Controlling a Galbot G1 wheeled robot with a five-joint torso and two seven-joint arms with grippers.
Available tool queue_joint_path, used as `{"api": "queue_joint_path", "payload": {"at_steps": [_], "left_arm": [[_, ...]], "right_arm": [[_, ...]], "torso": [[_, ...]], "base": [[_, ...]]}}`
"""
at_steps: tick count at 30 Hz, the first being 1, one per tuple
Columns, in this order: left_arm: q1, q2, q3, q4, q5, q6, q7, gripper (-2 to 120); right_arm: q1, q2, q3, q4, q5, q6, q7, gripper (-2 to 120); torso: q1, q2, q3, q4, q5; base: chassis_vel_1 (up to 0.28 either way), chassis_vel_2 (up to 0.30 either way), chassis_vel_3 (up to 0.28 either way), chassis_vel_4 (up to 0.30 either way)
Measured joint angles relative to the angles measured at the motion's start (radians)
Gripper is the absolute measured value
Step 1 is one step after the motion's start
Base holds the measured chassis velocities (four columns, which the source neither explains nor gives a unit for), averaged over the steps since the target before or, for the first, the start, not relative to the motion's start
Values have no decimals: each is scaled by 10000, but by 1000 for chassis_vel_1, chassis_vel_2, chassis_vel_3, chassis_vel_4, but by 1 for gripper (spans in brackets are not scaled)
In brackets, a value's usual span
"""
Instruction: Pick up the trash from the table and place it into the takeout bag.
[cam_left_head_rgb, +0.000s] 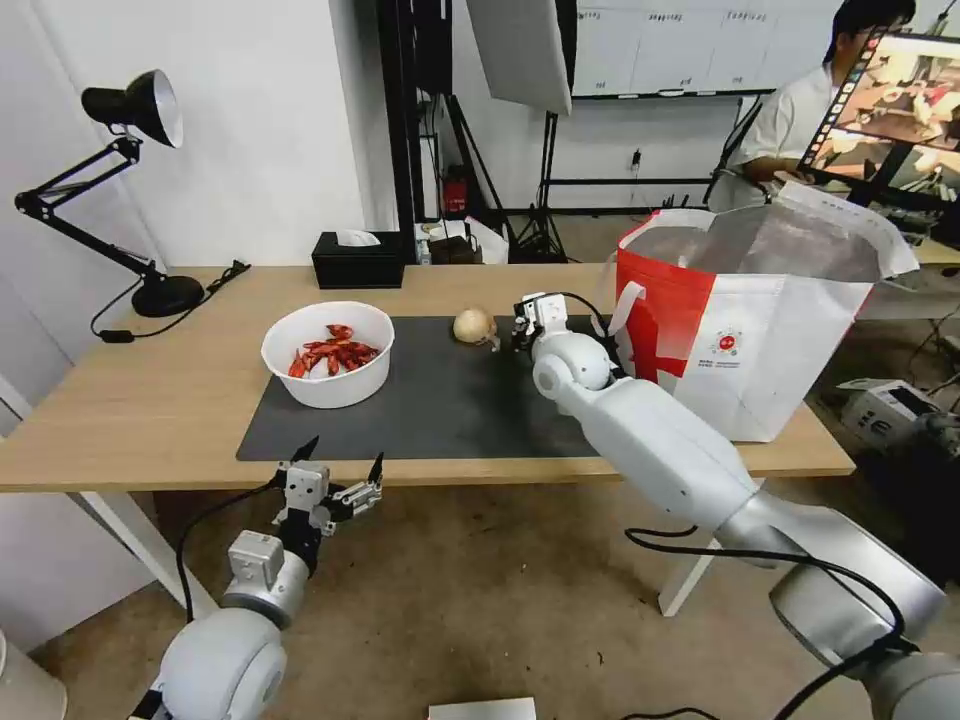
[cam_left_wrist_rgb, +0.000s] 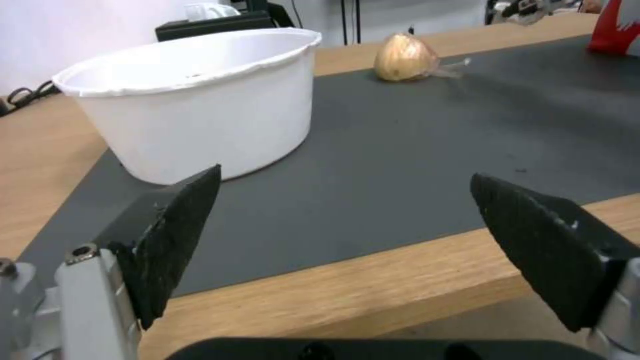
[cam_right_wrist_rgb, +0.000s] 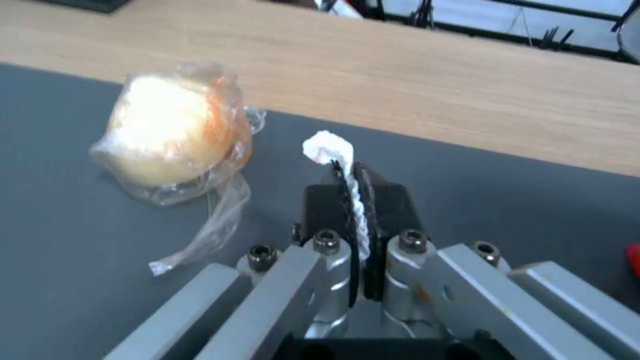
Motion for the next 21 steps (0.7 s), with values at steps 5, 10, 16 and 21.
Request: {"api": "queue_joint_path", "payload": {"at_steps": [5, 10, 16, 21], "left_arm": [[2, -8, -2, -6, 1, -4, -5, 100], [14, -3, -80, -96, -4, -10, -15, 100], [125, -1, -145, -144, -10, -22, -29, 100], [179, -3, -172, -174, -10, -29, -33, 100]], "right_arm": [[-329, -190, 304, 474, 5, 506, -19, 0], [-865, -618, 810, 1648, -213, 1262, 114, 0], [-1273, -1174, 1239, 2591, -1180, 1698, 177, 0], [-1403, -1598, 1565, 3248, -1775, 1941, 167, 0]], "torso": [[0, 0, 0, 1, 0], [0, 1, 0, 1, -1], [0, 0, 0, 0, 0], [0, 0, 0, 0, 0]], "base": [[0, 0, 0, 0], [0, 0, 0, 0], [0, 0, 0, 0], [0, 0, 0, 0]]}}
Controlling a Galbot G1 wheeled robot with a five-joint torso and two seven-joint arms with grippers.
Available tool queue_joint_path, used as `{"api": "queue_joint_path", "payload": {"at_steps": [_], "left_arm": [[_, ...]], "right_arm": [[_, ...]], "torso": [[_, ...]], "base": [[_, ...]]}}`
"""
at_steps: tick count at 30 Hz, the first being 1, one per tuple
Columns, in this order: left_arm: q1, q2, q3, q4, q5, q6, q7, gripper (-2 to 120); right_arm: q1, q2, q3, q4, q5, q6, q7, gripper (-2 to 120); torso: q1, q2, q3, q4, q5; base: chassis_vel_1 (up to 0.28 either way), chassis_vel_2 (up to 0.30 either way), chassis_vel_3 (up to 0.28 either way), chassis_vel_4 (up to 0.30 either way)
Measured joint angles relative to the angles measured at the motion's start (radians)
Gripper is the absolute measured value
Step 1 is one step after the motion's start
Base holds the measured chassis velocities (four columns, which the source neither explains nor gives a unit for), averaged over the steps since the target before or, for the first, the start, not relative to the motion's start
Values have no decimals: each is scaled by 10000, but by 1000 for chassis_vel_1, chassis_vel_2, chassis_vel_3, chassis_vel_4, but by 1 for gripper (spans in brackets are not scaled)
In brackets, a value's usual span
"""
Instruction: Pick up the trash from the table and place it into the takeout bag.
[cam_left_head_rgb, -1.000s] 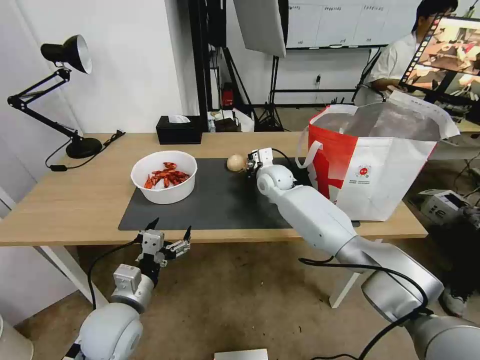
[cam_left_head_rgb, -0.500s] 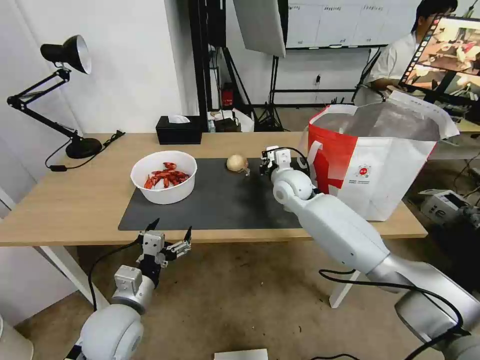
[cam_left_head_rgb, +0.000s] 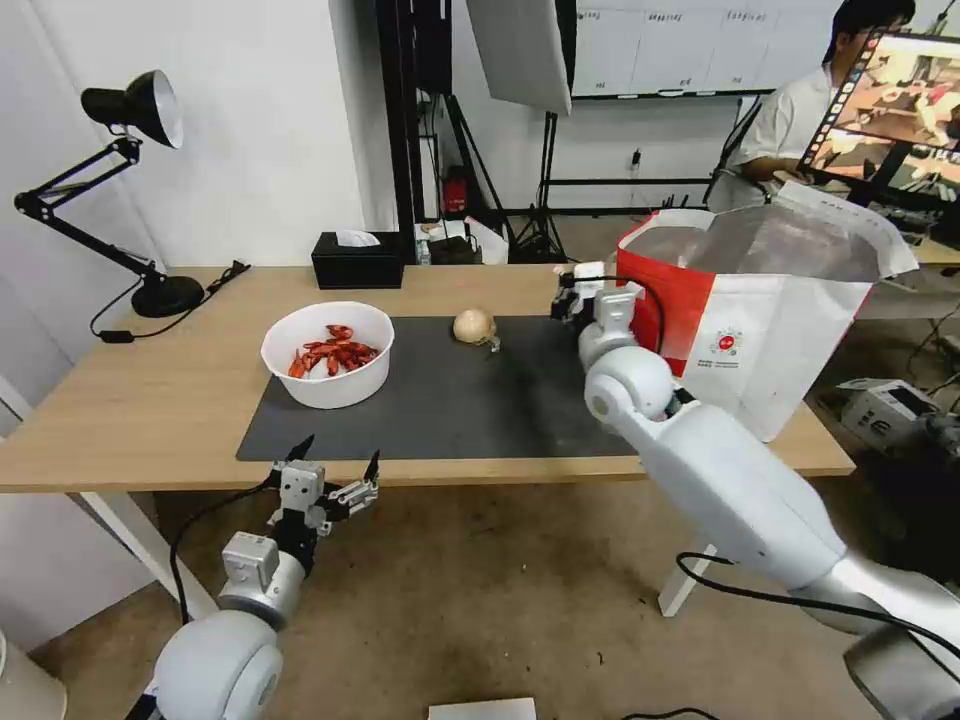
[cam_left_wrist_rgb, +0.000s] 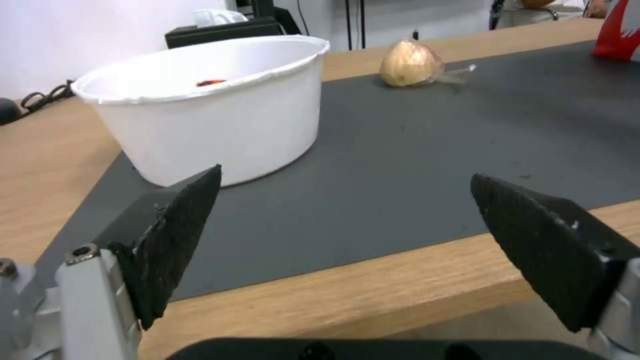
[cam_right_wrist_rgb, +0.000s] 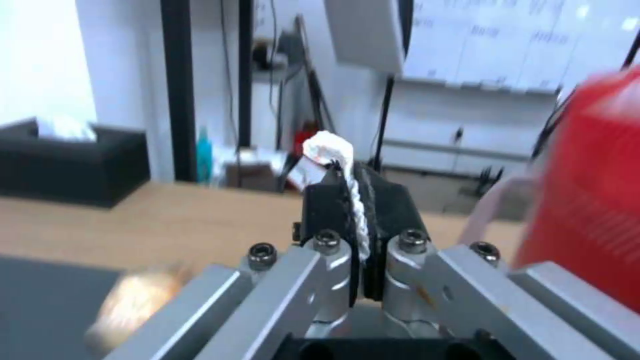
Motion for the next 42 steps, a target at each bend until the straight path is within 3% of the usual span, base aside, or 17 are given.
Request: {"api": "queue_joint_path", "payload": {"at_steps": [9, 13, 18, 20, 25, 28, 42], "left_arm": [[62, 18, -51, -60, -7, -2, -7, 100], [79, 19, -41, -69, -9, -2, -9, 100], [89, 19, 0, -105, -8, -2, -10, 100], [97, 25, 12, -127, -5, -2, -10, 100], [92, 80, 31, -136, -2, 3, -10, 100], [92, 110, 55, -169, -2, 21, -10, 100], [106, 98, 25, -221, -2, 37, -10, 100]], "right_arm": [[-17, -353, 598, 490, -1048, 604, 51, 0], [40, -525, 902, 596, -1289, 647, 558, 0], [132, -1015, 1237, 939, -1040, -196, 1323, 0], [194, -1454, 1390, 1326, -112, -1088, 2189, 0], [217, -1842, 1459, 1397, 687, -1693, 2593, 3], [182, -1938, 1546, 1491, 1369, -1784, 2569, 17], [169, -2013, 1629, 1722, 1857, -1992, 2294, 65]], "torso": [[0, 0, 0, 1, 0], [0, 0, 0, 1, 1], [0, 0, 0, 1, 0], [-1, 1, 0, -2, -1], [0, 0, 1, -1, 1], [0, 0, 1, 0, 1], [0, 0, 1, 1, -1]], "base": [[0, 0, 0, 0], [0, 0, 0, 0], [0, 0, 0, 0], [0, 0, 0, 0], [0, 0, 0, 0], [0, 0, 0, 0], [0, 0, 0, 0]]}}
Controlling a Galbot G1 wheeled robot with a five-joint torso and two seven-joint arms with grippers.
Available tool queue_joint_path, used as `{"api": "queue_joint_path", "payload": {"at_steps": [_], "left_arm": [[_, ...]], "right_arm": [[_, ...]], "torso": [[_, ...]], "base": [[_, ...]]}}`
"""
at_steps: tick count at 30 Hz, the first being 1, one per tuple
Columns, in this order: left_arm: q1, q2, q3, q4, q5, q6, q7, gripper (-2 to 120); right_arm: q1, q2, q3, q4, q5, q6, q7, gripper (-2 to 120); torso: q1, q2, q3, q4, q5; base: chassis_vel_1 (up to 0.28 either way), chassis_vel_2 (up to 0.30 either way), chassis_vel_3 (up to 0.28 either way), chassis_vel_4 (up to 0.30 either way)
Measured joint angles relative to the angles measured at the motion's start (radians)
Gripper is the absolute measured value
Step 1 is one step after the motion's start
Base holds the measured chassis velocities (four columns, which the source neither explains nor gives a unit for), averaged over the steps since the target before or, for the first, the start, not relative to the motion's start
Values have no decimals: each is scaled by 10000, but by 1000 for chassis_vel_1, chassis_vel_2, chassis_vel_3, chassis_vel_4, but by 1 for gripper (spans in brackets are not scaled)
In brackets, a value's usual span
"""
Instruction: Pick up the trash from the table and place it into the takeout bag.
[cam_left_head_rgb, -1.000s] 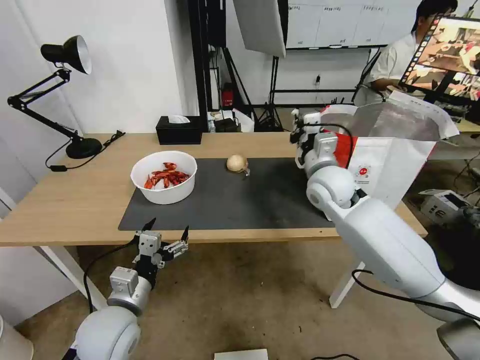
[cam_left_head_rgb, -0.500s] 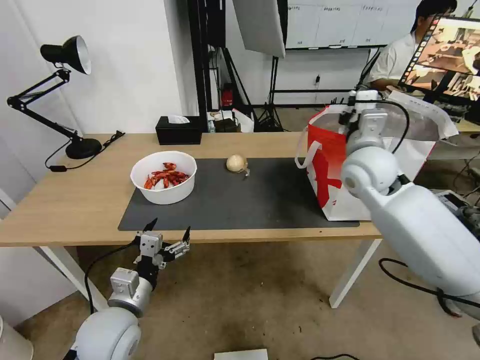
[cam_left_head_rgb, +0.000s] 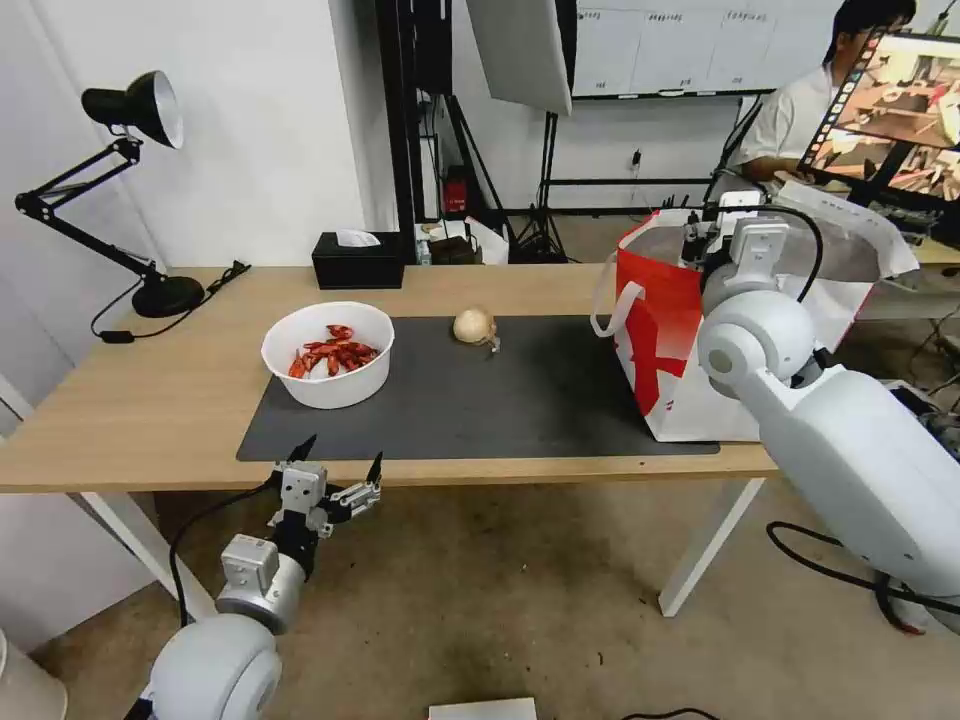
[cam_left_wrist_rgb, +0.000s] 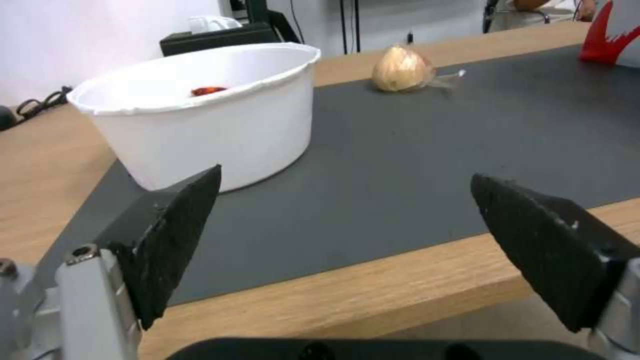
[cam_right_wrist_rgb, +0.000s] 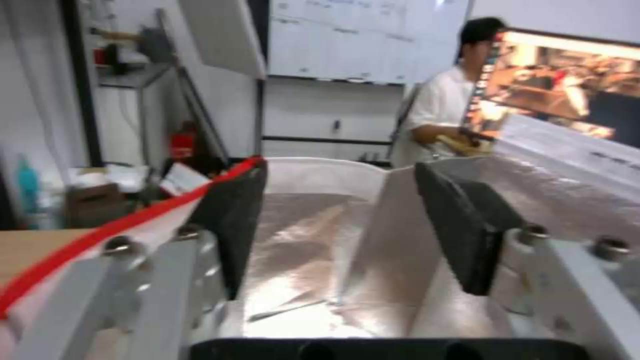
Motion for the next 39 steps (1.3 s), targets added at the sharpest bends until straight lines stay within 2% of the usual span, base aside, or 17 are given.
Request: {"api": "queue_joint_path", "payload": {"at_steps": [3, 4, 7, 8, 10, 15, 16, 19, 20, 24, 28, 29, 32, 34, 35, 36, 39], "left_arm": [[-7, -11, -38, -41, -3, 0, 0, 100], [-7, -11, -38, -41, -3, 0, 0, 100], [-20, -12, -48, -58, -16, 0, 1, 100], [-20, -12, -48, -58, -16, 0, 1, 100], [-23, -12, -61, -71, -25, 0, 1, 100], [13, -38, -155, -178, -52, 0, 3, 100], [13, -38, -155, -178, -52, 0, 3, 100], [54, -88, -223, -230, -59, -4, 3, 100], [54, -88, -223, -230, -59, -4, 3, 100], [65, -134, -287, -293, -62, -22, 3, 100], [191, -216, -362, -399, -60, -40, 10, 100], [191, -216, -362, -399, -60, -40, 10, 100], [404, -311, -461, -455, 13, -145, 101, 100], [433, -328, -475, -456, 32, -163, 126, 100], [495, -379, -498, -455, 75, -192, 171, 100], [495, -379, -498, -455, 75, -192, 171, 100], [612, -522, -484, -384, 230, -242, 199, 100]], "right_arm": [[-163, -51, 158, 225, 286, 737, -874, 78], [-163, -51, 158, 225, 286, 737, -874, 78], [-482, -168, 282, 585, 450, 1918, -2229, 92], [-482, -168, 282, 585, 450, 1918, -2229, 92], [-725, -244, 399, 797, 646, 2494, -2938, 99], [-1805, -562, 894, 1492, 903, 3300, -4471, 100], [-1805, -562, 894, 1492, 903, 3300, -4471, 100], [-3277, -881, 1564, 2280, 905, 3593, -5397, 100], [-3277, -881, 1564, 2280, 905, 3593, -5397, 100], [-4857, -1119, 2325, 3188, 738, 3868, -5929, 100], [-7052, -1146, 3632, 4081, 232, 4182, -6292, 100], [-7052, -1146, 3632, 4081, 232, 4182, -6292, 100], [-9158, -806, 4717, 4376, -693, 4883, -6686, 100], [-9517, -686, 4874, 4392, -885, 5031, -6734, 100], [-10342, -328, 5157, 4404, -1384, 5400, -6839, 100], [-10342, -328, 5157, 4404, -1384, 5400, -6839, 100], [-11738, 345, 5335, 4142, -2334, 6214, -7034, 100]], "torso": [[0, 0, 0, 0, 0], [0, 0, 0, 0, 0], [0, 0, 0, 0, -1], [0, 0, 0, 0, -1], [0, 0, -1, 1, -1], [0, 0, -1, 2, -1], [0, 0, -1, 2, -1], [0, 0, -2, -2, 1], [0, 0, -2, -2, 1], [0, 0, -2, -2, 1], [0, 0, -3, 0, 0], [0, 0, -3, 0, 0], [-1, 1, -3, -2, 0], [-2, 0, -2, -2, 1], [-2, 0, -3, 0, 0], [-2, 0, -3, 0, 0], [-1, 1, -3, -3, 0]], "base": [[0, 0, 0, 0], [0, 0, 0, 0], [0, 0, 0, 0], [0, 0, 0, 0], [0, 0, 0, 0], [0, 0, 0, 0], [0, 0, 0, 0], [0, 0, 0, 0], [0, 0, 0, 0], [0, 0, 0, 0], [0, 0, 0, 0], [0, 0, 0, 0], [0, 0, 0, 0], [0, 0, 0, 0], [0, 0, 0, 0], [0, 0, 0, 0], [0, 0, 0, 0]]}}
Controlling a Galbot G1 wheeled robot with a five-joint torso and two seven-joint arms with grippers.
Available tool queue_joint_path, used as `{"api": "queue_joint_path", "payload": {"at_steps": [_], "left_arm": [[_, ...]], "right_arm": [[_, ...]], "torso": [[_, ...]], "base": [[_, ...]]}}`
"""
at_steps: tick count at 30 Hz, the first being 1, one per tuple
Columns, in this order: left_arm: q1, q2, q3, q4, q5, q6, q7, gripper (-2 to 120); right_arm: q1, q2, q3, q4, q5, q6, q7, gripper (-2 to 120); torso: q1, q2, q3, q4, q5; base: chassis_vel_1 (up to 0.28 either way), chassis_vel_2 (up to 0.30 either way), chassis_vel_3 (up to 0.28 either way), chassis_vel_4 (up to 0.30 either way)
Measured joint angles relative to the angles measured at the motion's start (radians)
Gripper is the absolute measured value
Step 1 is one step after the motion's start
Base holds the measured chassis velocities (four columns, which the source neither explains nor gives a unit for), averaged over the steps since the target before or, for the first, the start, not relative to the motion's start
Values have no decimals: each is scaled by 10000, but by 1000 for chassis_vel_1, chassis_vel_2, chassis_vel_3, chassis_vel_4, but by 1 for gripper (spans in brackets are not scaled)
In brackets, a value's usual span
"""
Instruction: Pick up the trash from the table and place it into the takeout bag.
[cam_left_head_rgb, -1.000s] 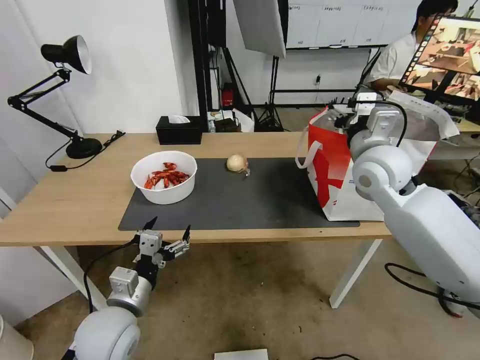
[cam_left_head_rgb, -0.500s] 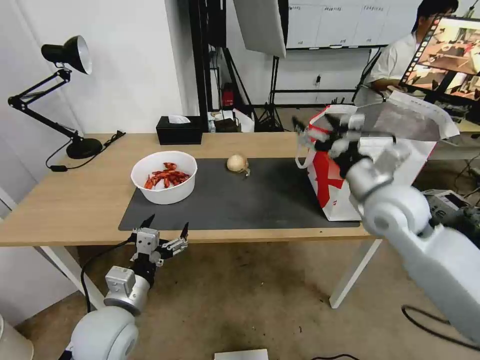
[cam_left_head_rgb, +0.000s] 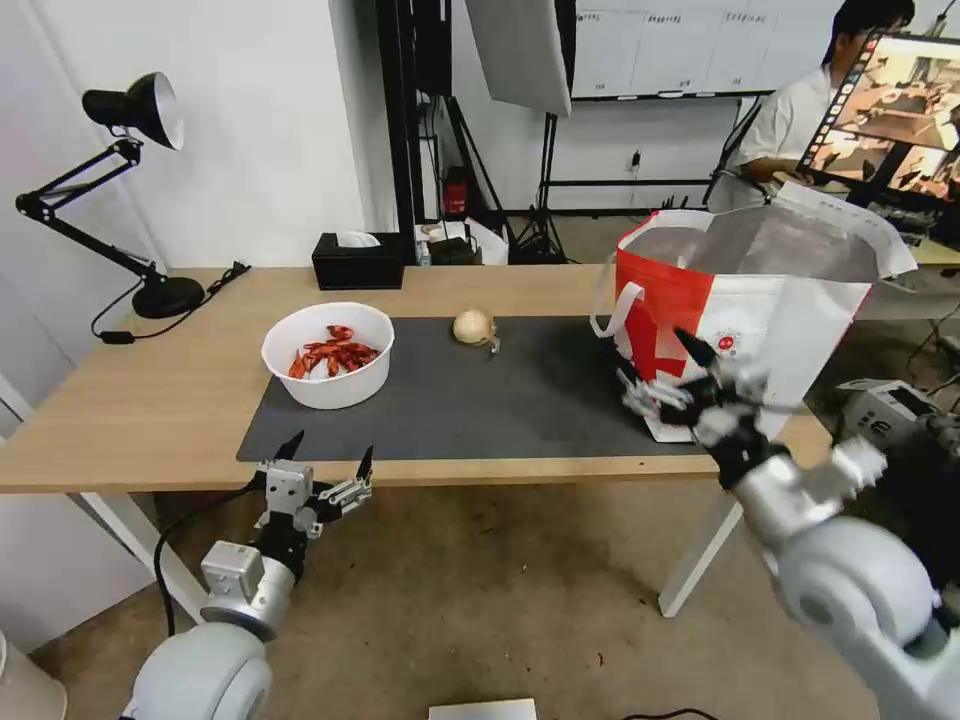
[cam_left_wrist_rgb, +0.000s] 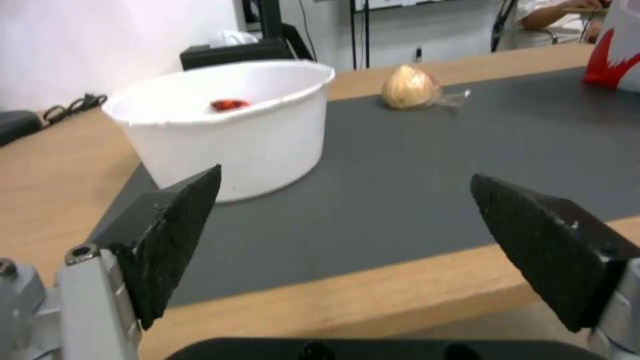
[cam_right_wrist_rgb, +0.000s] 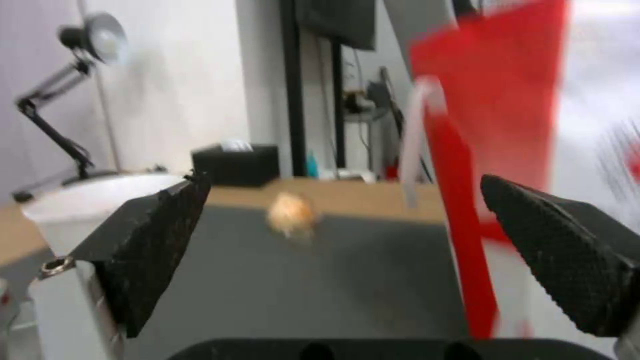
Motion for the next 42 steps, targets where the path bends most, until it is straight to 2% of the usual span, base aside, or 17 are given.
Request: {"api": "queue_joint_path", "payload": {"at_steps": [4, 12, 42], "left_arm": [[186, -182, 64, 196, 297, -134, 18, 100], [819, -304, -148, 459, 613, -227, 90, 100], [1074, -451, -336, 386, 698, -269, 171, 100]], "right_arm": [[-814, 580, -175, -634, -883, 744, -122, 100], [-1066, 1152, -813, -1611, -1698, 1263, -233, 100], [-966, 1187, -1156, -1713, -1702, 1163, -209, 100]], "torso": [[0, 0, 1, 1, 0], [1, -1, 1, 3, 0], [2, -1, 2, 2, 0]], "base": [[0, 0, 0, 0], [0, 0, 0, 0], [0, 0, 0, 0]]}}
